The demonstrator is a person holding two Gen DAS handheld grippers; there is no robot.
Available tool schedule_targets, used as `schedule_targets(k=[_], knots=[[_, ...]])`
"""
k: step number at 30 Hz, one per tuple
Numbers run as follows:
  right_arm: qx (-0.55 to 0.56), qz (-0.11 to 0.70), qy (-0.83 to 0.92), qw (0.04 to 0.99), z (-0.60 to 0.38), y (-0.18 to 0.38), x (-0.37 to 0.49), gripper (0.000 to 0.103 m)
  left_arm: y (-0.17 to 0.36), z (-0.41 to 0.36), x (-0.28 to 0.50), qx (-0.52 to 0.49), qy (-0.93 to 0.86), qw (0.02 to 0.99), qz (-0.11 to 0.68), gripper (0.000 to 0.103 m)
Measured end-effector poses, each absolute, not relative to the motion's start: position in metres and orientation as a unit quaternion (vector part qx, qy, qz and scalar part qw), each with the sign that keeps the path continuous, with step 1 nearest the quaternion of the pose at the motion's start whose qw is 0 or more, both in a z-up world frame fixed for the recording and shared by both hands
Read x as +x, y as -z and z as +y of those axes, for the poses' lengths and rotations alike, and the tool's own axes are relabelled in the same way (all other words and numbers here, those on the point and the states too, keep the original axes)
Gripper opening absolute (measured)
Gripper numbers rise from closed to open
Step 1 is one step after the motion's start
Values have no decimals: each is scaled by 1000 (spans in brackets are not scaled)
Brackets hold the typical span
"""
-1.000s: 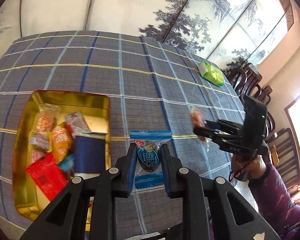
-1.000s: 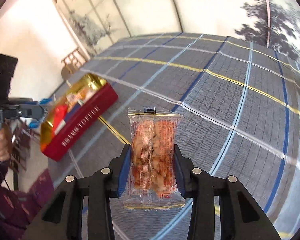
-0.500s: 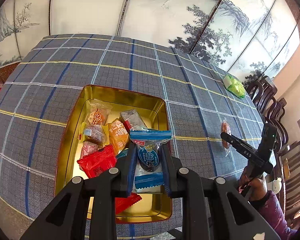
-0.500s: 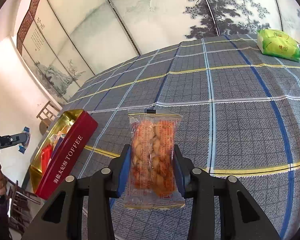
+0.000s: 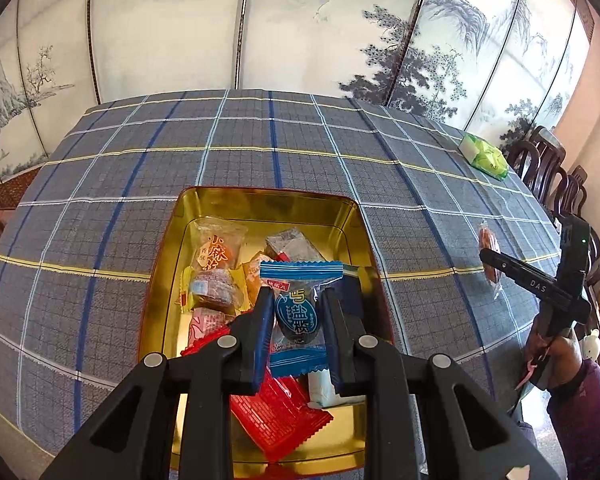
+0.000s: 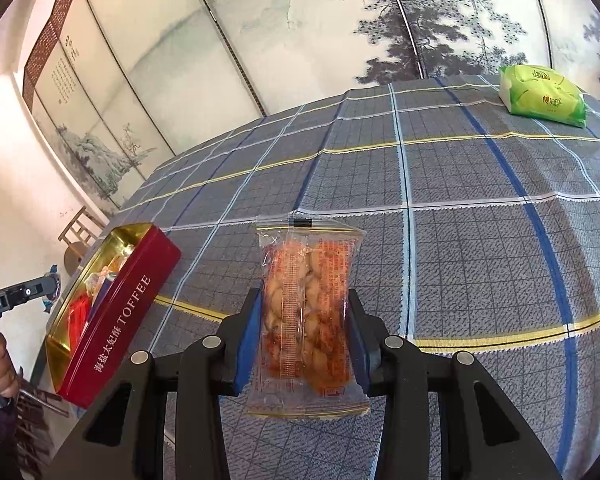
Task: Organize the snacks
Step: 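Carry the blue snack into the tin and open the left gripper while right holds crackers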
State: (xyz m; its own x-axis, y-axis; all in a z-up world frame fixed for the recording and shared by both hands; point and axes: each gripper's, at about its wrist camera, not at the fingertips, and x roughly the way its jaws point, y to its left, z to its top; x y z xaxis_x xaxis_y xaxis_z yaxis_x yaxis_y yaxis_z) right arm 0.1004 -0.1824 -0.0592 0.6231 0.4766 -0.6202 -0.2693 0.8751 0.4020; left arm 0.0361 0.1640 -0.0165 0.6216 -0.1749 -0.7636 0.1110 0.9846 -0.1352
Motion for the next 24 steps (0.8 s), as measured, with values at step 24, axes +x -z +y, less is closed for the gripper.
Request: schedule_targets(k=[24], knots=[[143,384,-211,887,-184,63,101,41,38,173,105,-26,28,894,447,21]])
